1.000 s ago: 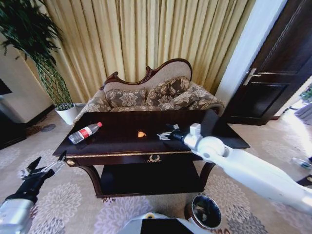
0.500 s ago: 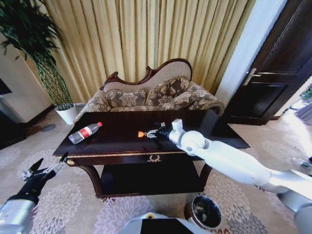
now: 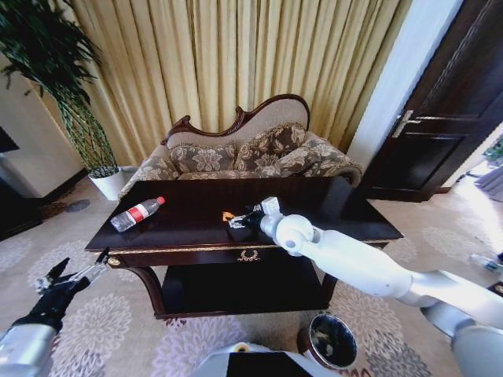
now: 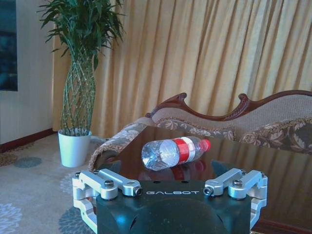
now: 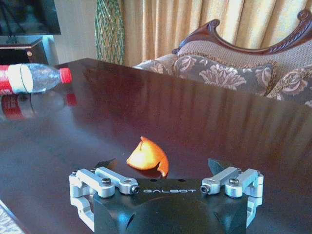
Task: Move to the front of the table and place the trash on the table into the trash bin.
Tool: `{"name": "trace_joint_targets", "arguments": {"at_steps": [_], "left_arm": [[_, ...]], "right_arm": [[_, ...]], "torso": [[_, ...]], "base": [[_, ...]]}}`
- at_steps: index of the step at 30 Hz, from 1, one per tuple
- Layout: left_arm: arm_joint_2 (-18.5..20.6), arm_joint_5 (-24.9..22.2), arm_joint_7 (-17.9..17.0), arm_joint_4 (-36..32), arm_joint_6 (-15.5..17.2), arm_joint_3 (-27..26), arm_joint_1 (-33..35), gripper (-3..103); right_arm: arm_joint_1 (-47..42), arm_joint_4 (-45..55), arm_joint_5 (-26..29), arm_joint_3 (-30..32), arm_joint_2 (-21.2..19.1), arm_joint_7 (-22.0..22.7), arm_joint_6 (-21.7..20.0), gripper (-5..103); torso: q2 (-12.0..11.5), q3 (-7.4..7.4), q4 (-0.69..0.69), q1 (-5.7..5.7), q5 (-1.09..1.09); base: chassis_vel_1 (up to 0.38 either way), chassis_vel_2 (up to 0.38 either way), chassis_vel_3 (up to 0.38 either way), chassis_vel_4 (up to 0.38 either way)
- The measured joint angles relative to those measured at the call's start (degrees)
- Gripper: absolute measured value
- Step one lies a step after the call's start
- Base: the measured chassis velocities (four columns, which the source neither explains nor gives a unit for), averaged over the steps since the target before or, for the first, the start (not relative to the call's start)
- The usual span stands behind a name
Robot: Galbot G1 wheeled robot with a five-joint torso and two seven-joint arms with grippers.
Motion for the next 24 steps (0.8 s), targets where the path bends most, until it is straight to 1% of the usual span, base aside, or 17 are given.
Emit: {"name": "trace_joint_targets", "arguments": {"at_steps": [5, 6, 7, 8, 12, 13, 16, 18, 20, 21, 22, 23, 24], "left_arm": [[-0.33, 0.13, -0.02, 0.0, -0.05, 0.17, 0.08, 100], [-0.38, 0.29, -0.01, 0.0, -0.08, 0.3, 0.08, 100], [-0.42, 0.39, -0.01, 0.0, -0.11, 0.4, 0.03, 100], [-0.42, 0.39, -0.01, 0.0, -0.11, 0.4, 0.03, 100], [-1.08, 0.84, -0.02, 0.0, -0.17, 0.76, -0.11, 100], [-1.08, 0.84, -0.02, 0.0, -0.17, 0.76, -0.11, 100], [-1.54, 1.51, -0.02, 0.0, -0.26, 1.11, -0.2, 100], [-1.61, 1.65, -0.02, 0.0, -0.29, 1.21, -0.21, 100], [-1.7, 1.77, -0.02, 0.0, -0.36, 1.37, -0.23, 100], [-1.7, 1.77, -0.02, 0.0, -0.36, 1.37, -0.23, 100], [-1.69, 1.78, -0.02, 0.0, -0.37, 1.41, -0.3, 100], [-1.67, 1.78, -0.02, 0.0, -0.37, 1.42, -0.34, 100], [-1.67, 1.78, -0.02, 0.0, -0.38, 1.43, -0.41, 100]], "right_arm": [[-0.81, -0.17, -0.8, 0.06, 0.63, 0.25, -0.11, 101], [-0.86, -0.26, -0.85, 0.06, 0.88, 0.45, -0.12, 99], [-0.88, -0.3, -0.85, 0.05, 1.2, 0.72, -0.12, 95], [-0.88, -0.3, -0.85, 0.05, 1.2, 0.72, -0.12, 95], [-0.58, -0.32, -0.67, -0.04, 1.42, 1.04, -0.2, 74], [-0.58, -0.32, -0.67, -0.04, 1.42, 1.04, -0.2, 74], [-0.26, -0.37, -0.98, -0.11, 1.07, 0.89, -0.34, 57], [-0.24, -0.37, -1.05, -0.11, 1.03, 0.84, -0.37, 57], [-0.22, -0.37, -1.12, -0.12, 1.02, 0.76, -0.39, 47], [-0.22, -0.37, -1.12, -0.12, 1.02, 0.76, -0.39, 47], [-0.22, -0.38, -1.17, -0.15, 1.03, 0.72, -0.39, 41], [-0.22, -0.38, -1.18, -0.16, 1.03, 0.71, -0.39, 41], [-0.22, -0.38, -1.21, -0.18, 1.04, 0.67, -0.4, 30]], "torso": [[0.0, 0.0, -0.01, 0.0, 0.0], [0.0, 0.0, -0.01, 0.0, 0.0], [0.0, 0.0, -0.01, 0.0, 0.0], [0.0, 0.0, -0.01, 0.0, 0.0], [0.0, 0.0, 0.0, 0.0, 0.0], [0.0, 0.0, 0.0, 0.0, 0.0], [0.0, 0.0, -0.01, 0.0, 0.0], [0.0, 0.0, -0.01, 0.0, 0.0], [0.0, 0.0, 0.0, 0.0, 0.0], [0.0, 0.0, 0.0, 0.0, 0.0], [0.0, 0.0, 0.0, 0.0, 0.0], [0.0, 0.0, 0.0, 0.0, 0.0], [0.0, 0.0, -0.01, 0.0, 0.0]], "base": [[0.0, 0.0, 0.0, 0.0], [0.0, 0.0, 0.0, 0.0], [0.0, 0.0, 0.0, 0.0], [0.0, 0.0, 0.0, 0.0], [0.0, 0.0, 0.0, 0.0], [0.0, 0.0, 0.0, 0.0], [0.0, 0.0, 0.0, 0.0], [0.0, 0.0, 0.0, 0.0], [0.0, 0.0, 0.0, 0.0], [0.0, 0.0, 0.0, 0.0], [0.0, 0.0, 0.0, 0.0], [0.0, 0.0, 0.0, 0.0], [0.0, 0.0, 0.0, 0.0]]}}
